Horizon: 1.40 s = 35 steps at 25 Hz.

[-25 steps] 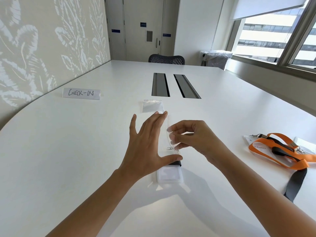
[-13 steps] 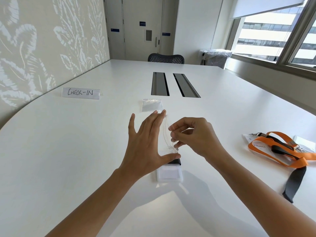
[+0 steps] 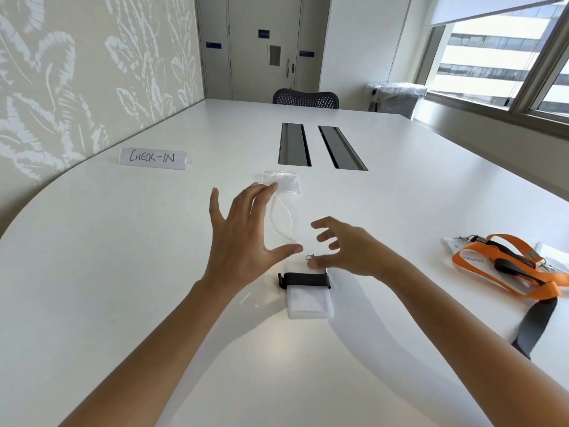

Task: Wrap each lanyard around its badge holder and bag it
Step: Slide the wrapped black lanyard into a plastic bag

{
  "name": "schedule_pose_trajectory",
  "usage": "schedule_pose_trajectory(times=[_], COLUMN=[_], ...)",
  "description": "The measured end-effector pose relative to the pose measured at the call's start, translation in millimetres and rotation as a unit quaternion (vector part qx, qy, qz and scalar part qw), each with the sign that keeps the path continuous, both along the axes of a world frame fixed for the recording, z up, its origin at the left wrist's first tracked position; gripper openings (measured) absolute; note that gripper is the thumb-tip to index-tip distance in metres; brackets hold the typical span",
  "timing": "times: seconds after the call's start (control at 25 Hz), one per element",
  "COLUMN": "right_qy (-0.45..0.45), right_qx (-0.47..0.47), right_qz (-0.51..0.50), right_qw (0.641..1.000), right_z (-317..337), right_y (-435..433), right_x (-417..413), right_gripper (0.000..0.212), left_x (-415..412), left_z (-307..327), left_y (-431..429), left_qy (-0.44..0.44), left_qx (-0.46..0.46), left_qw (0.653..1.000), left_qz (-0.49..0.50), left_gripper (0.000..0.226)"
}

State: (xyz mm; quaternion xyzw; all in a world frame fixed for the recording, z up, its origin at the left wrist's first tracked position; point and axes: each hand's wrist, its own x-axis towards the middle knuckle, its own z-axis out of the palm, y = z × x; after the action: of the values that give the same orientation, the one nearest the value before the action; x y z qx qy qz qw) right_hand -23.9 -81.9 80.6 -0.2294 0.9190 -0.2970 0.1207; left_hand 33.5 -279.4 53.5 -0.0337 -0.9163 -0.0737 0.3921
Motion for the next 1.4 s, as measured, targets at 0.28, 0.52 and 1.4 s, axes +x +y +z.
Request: schedule_pose_trajectory(times=[0.28, 0.52, 1.4], right_qy=[-0.083, -0.173, -0.294], right_qx=[0.172, 0.179, 0.153], right_qz=[0.093, 0.108, 0.025], right_qw=[0.977, 0.962, 0.943], right_z=[0, 14, 25], right_y=[-28, -33, -5], right_x=[-14, -26, -28], right_gripper=[0.079, 0.027, 0.022], left_x=[-2, -2, -3], left_z=[0, 1, -3], left_y=[-11, -13, -12], left_qy=[0.010, 0.013, -0.011], left_qx=[0.022, 0.027, 0.024], left_qw=[0.999, 0.999, 0.999], left_qz=[0.021, 0.029, 0.024], left_gripper=[0.098, 0.098, 0.098])
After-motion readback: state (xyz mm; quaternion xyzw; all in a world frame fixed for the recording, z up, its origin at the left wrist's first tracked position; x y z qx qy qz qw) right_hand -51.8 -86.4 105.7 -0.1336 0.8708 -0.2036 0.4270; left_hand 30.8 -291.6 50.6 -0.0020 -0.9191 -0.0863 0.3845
